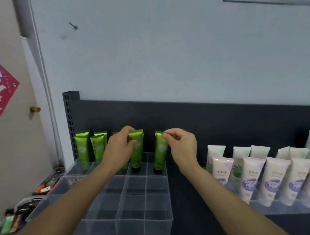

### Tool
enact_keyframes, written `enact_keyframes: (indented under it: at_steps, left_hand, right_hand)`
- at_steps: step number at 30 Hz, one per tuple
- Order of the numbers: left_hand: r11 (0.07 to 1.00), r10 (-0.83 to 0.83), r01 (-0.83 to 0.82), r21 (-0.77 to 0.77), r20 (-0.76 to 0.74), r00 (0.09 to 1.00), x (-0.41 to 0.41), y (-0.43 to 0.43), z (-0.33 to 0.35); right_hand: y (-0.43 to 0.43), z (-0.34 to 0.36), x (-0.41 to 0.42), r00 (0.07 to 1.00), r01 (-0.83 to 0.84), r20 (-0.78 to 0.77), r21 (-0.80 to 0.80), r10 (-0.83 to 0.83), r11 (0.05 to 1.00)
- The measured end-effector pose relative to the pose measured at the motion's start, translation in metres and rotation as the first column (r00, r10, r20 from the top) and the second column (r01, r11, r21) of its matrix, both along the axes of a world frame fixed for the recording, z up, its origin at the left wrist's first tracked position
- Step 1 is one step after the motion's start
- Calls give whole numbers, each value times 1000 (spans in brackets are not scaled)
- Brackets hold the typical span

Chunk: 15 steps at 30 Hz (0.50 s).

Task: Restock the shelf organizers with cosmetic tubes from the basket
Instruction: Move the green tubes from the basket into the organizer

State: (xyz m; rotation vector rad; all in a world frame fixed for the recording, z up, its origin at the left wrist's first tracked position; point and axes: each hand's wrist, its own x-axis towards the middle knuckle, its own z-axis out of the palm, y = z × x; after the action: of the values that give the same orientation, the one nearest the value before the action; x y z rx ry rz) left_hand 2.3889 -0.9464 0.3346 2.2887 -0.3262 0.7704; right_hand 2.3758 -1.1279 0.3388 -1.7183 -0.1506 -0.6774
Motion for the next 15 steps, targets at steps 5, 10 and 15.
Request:
enact_keyframes:
  at_steps: [5, 10, 15]
  left_hand:
    - [997, -28, 35, 67, -105, 994, 20, 5, -25]
    - [998, -23, 31, 50, -148, 989, 27, 14, -31]
    - [999, 5, 4, 54, -166, 986, 24, 16, -32]
  right_hand:
    - [9, -26, 26, 997, 30, -73, -123, -39, 992]
    - [5, -33, 36, 991, 67, -103, -181, -86, 981]
    - [4, -38, 35, 985, 76, -127, -298, -119, 952]
